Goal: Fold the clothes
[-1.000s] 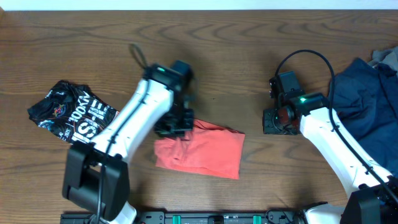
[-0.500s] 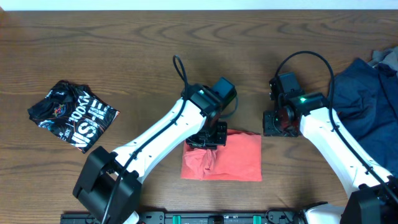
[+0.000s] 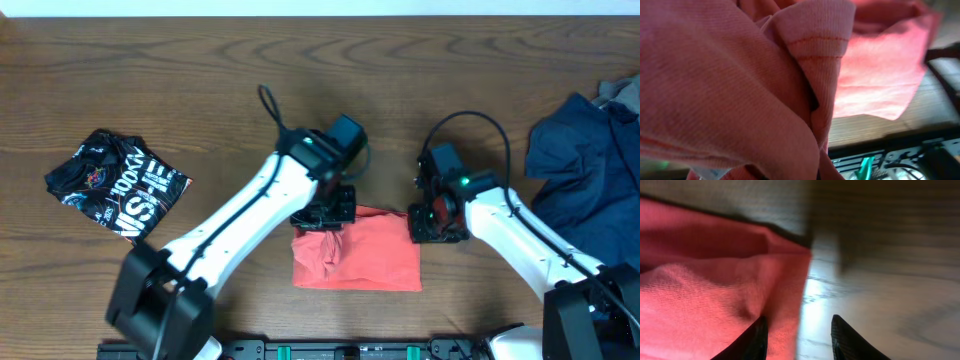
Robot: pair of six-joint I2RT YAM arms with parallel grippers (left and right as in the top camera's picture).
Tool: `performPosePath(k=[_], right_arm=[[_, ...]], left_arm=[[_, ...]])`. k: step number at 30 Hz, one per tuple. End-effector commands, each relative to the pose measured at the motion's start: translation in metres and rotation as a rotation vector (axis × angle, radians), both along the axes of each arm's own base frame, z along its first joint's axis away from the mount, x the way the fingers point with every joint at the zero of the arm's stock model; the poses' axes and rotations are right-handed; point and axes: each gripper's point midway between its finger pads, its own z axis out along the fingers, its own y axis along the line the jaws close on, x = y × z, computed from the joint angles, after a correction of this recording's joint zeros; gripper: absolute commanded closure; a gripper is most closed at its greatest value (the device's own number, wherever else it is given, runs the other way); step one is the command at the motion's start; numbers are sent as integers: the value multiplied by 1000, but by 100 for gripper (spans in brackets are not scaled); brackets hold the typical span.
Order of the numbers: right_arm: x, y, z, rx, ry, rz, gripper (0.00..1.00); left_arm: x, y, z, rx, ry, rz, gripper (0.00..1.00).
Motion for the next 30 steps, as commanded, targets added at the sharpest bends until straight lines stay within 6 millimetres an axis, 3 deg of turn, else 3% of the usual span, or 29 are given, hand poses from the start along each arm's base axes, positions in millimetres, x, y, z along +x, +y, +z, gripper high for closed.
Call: performPosePath(k=[1, 5, 8, 23, 25, 28, 30], right_arm=[[-15, 11, -12, 38, 34, 32, 60], [-19, 14, -21, 44, 20, 51, 61], [-19, 15, -21, 45, 15, 55, 61], [-16, 15, -19, 47, 7, 51, 62], [-12, 13, -14, 50, 7, 14, 63], [4, 5, 4, 57, -23, -36, 62], [20, -4, 25, 56, -63, -69, 62]], left_arm=[[9, 5, 32, -75, -80, 42, 94], [15, 3, 50, -129, -150, 50, 94], [11, -2, 51, -131, -149, 39, 94], [-18, -55, 8, -95, -80, -80, 93], [-20, -65, 9, -115, -92, -91, 79], [-24, -84, 17, -203, -96, -123, 69], [-22, -95, 26, -284, -124, -194, 67]])
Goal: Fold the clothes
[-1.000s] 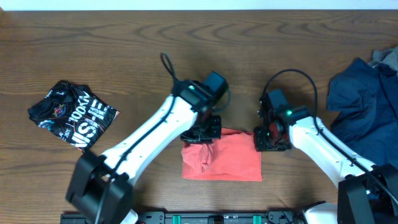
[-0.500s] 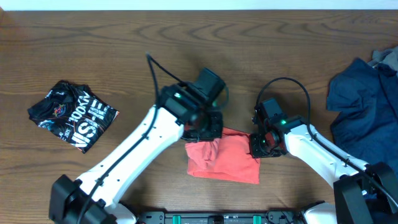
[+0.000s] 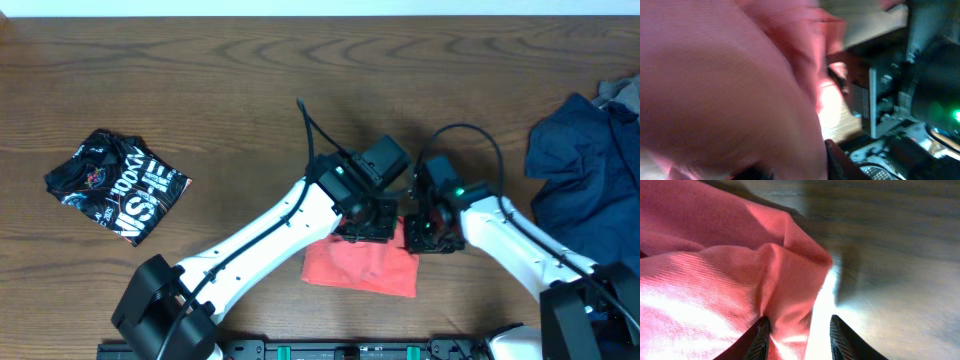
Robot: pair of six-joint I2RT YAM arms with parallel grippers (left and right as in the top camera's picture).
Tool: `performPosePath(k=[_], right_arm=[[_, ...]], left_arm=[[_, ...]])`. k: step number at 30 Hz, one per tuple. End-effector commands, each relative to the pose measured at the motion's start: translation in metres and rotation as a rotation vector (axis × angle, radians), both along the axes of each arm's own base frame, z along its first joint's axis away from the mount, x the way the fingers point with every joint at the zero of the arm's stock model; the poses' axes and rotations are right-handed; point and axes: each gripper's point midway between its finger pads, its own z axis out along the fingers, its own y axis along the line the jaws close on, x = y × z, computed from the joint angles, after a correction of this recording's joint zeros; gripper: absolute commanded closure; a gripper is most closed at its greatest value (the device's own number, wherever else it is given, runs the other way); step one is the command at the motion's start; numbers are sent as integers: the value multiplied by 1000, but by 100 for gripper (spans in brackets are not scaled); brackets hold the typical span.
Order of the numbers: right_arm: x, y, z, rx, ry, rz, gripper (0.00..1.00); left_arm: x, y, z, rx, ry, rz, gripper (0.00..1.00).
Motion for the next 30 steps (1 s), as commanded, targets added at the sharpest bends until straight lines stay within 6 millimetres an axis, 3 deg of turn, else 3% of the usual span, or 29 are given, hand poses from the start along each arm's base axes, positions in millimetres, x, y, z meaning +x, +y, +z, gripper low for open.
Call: performPosePath(k=[1, 4, 7, 11, 13, 20, 27, 30], right_arm=[[40, -11, 42, 18, -125, -70, 62], [57, -24, 76, 12, -180, -99, 61], [67, -19, 106, 55, -245, -27, 60], [58, 29, 129, 294, -275, 202, 57], [46, 48, 130, 391, -242, 258, 59], [-2, 79, 98, 497, -44, 326, 59], [-66, 72, 45, 465, 171, 300, 59], [-87, 63, 23, 428, 244, 227, 67]], left_arm=[[-1, -11, 20, -115, -23, -87, 67], [14, 4, 35, -134, -65, -66, 67], [35, 35, 50, -127, -113, -3, 67], [65, 90, 53, -13, -177, 152, 66], [76, 107, 49, 23, -185, 203, 59], [88, 110, 14, 56, -141, 225, 56], [82, 97, -40, 137, -47, 130, 56], [79, 95, -66, 176, 5, 102, 56]])
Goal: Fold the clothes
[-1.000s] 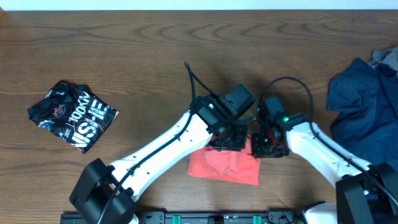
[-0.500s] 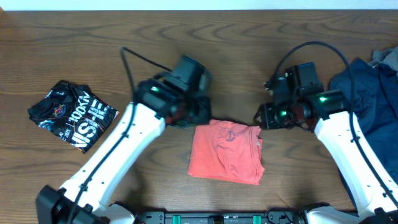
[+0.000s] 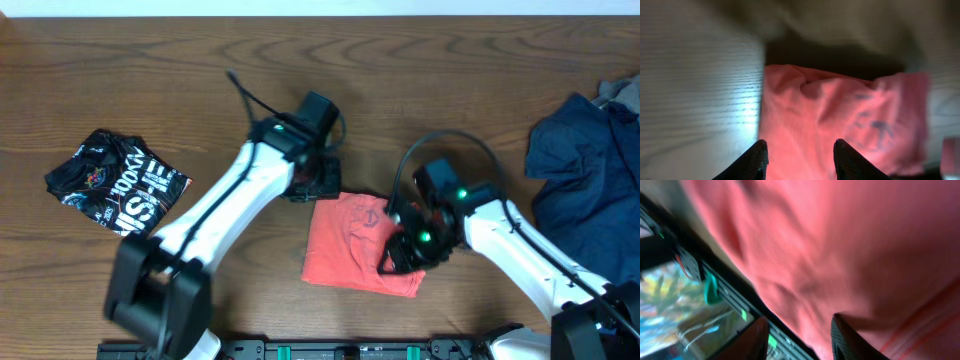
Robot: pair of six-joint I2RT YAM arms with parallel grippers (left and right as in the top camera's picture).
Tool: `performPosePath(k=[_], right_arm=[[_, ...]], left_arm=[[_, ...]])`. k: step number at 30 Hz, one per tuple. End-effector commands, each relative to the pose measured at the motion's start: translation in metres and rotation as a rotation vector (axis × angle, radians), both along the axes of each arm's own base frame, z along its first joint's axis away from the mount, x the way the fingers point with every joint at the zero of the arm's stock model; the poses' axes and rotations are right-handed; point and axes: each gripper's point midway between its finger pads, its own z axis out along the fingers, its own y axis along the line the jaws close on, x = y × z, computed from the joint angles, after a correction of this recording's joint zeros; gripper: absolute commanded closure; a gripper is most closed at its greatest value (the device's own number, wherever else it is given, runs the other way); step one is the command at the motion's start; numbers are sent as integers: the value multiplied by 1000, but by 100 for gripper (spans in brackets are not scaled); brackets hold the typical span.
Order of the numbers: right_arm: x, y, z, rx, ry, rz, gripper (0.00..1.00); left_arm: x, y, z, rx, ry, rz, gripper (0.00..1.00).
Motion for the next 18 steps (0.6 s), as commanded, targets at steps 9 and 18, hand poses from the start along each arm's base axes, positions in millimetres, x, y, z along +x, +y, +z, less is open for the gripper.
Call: performPosePath(k=[9, 18], right_arm=[[9, -33, -52, -219, 39, -341, 65], [106, -68, -49, -238, -317, -517, 62]], left_arm=[[-35, 22, -80, 182, 268, -72, 55], [-91, 39, -62, 239, 541, -53, 56]])
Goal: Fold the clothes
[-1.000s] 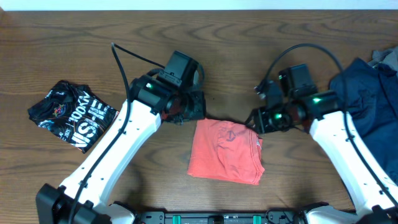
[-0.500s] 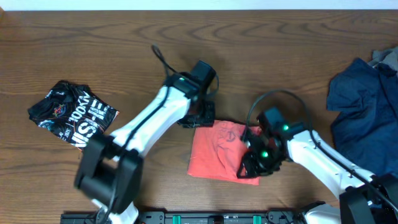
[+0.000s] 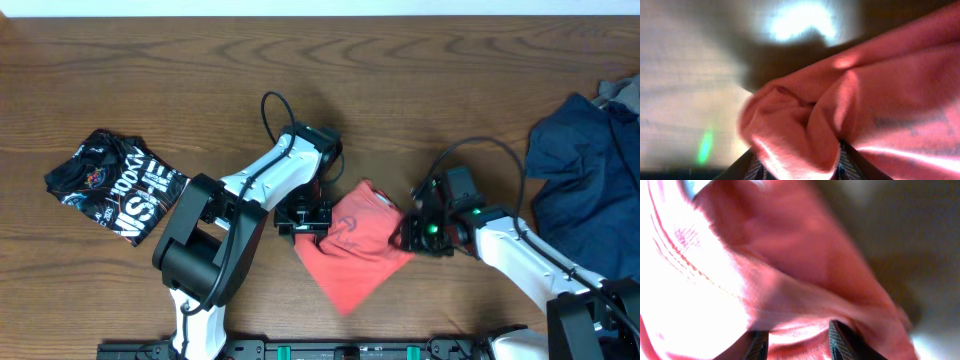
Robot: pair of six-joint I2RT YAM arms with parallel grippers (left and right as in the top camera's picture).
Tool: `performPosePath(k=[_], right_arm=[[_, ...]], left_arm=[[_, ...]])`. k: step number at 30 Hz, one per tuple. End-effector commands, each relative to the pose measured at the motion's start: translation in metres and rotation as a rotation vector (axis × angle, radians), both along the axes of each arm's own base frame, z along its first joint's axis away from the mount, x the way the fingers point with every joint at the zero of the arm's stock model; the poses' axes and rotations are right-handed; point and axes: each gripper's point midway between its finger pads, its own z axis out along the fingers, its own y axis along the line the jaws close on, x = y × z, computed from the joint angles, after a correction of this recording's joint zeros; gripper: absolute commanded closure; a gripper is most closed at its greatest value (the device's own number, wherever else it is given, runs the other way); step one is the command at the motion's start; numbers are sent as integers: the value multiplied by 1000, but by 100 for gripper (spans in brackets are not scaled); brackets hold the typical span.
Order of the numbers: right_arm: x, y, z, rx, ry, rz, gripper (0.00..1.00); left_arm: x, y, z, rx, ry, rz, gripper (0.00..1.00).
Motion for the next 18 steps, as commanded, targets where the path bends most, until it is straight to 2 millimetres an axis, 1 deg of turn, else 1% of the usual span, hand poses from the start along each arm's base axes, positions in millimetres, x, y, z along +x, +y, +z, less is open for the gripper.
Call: performPosePath(k=[1, 3, 5, 7, 9, 10, 11, 13, 14, 15, 16, 18], right_arm=[[43, -35, -1, -161, -183, -51, 62], [60, -33, 7, -159, -280, -5, 59], [71, -30, 15, -161, -339, 33, 56], [76, -29, 21, -172, -367, 73, 54], [79, -31, 26, -195, -375, 88, 54], [80, -32, 27, -206, -374, 89, 54], [81, -34, 29, -217, -370, 86, 53], [81, -35, 30, -224, -361, 86, 52], [80, -35, 30, -224, -356, 86, 52], [79, -35, 29, -226, -349, 87, 53], [77, -36, 28, -227, -341, 88, 52], [72, -37, 26, -232, -320, 92, 52]], left_arm=[[-19, -6, 4, -41, 107, 26, 56], [-21, -11, 10, -69, 113, 38, 56], [-16, -13, 16, -91, 77, 39, 56], [-5, -15, 24, -129, 14, 45, 56], [12, -15, 35, -167, -85, 51, 55], [22, -16, 39, -184, -138, 51, 53], [35, -15, 44, -201, -208, 49, 49], [60, -13, 52, -216, -336, 48, 24], [71, -13, 56, -227, -387, 47, 7], [81, -14, 59, -250, -434, 26, 0], [89, -16, 60, -272, -465, 7, 2], [99, -22, 59, -325, -502, -53, 2]])
